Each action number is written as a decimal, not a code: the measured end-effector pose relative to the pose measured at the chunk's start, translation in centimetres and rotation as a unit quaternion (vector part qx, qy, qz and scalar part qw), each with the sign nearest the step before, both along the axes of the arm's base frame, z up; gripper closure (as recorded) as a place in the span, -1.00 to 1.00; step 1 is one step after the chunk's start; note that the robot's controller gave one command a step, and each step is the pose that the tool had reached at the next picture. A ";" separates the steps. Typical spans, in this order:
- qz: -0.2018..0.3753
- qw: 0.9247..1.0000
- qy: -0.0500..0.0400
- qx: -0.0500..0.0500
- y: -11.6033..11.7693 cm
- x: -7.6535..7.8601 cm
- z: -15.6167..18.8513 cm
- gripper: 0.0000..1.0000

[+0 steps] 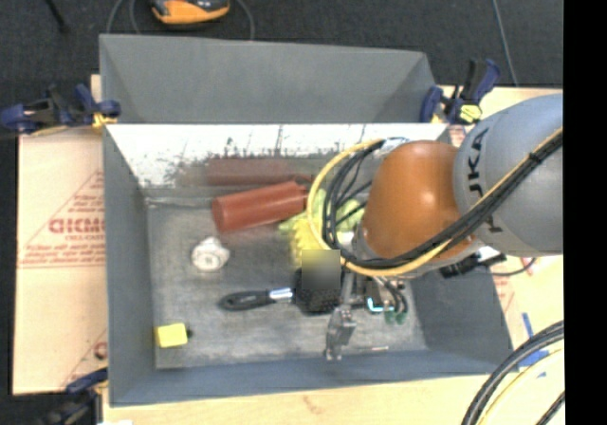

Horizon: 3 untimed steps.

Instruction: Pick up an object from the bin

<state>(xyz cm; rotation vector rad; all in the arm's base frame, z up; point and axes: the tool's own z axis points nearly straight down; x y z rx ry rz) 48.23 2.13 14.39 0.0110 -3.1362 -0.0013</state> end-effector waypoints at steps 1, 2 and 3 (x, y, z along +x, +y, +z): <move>0.000 1.000 -0.004 0.000 0.0 0.2 0.4 -1.00; 0.070 0.997 -0.032 0.001 0.1 3.2 -6.1 1.00; 0.070 0.997 -0.032 0.001 0.1 3.2 -6.1 1.00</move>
Offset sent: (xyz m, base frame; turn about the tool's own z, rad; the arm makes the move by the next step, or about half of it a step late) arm 0.0166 -0.0015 -0.0730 -0.1411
